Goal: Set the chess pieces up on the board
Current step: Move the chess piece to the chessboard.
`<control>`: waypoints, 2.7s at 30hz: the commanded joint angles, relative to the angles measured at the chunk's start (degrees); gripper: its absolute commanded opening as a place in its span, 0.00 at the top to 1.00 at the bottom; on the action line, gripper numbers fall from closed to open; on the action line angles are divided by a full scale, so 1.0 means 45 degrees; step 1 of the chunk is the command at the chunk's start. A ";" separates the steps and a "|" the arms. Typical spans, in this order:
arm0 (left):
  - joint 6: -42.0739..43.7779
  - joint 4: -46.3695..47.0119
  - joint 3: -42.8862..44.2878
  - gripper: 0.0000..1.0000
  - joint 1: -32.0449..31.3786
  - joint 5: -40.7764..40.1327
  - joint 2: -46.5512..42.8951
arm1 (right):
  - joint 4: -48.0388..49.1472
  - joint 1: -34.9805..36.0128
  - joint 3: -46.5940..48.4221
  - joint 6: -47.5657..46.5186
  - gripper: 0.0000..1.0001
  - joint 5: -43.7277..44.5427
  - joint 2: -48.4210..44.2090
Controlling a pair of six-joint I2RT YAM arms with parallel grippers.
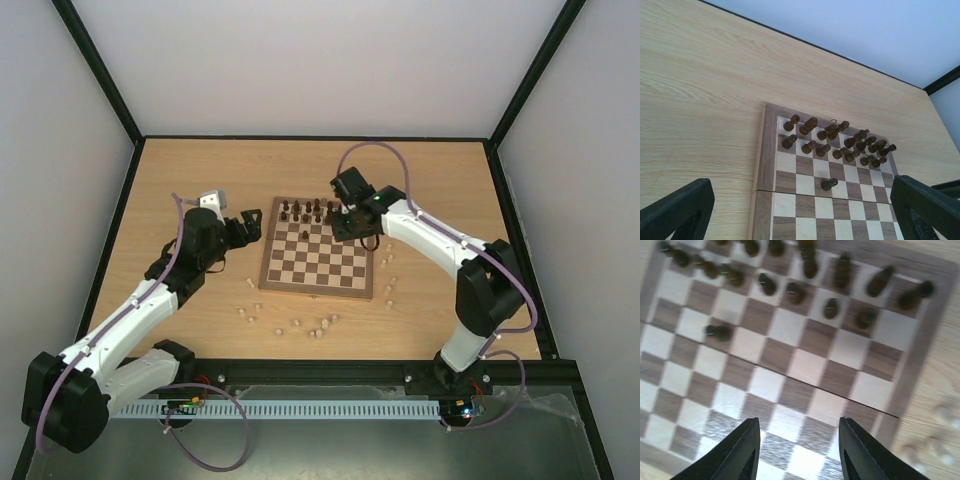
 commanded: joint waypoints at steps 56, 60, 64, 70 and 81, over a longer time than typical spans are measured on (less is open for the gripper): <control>0.0070 -0.0285 0.0349 0.00 -0.0045 -0.0190 -0.0722 | -0.1269 0.1647 0.3759 0.0038 0.90 0.1626 0.5180; 0.0052 -0.0225 0.0354 0.00 -0.0045 -0.0094 -0.0682 | -0.0957 0.1144 0.2140 0.0162 0.90 0.1640 0.3959; 0.0051 -0.0234 0.0349 0.00 -0.0045 -0.0056 -0.0723 | -0.0788 0.0394 0.1076 0.0156 0.90 0.1598 0.3153; 0.0047 -0.0222 0.0335 0.00 -0.0045 -0.0093 -0.0709 | -0.0738 -0.0605 0.0409 0.0008 0.89 0.1704 0.2601; 0.0051 -0.0177 0.0329 0.00 -0.0045 -0.0093 -0.0589 | -0.0606 -0.1730 0.1434 -0.0244 0.89 0.1579 0.3372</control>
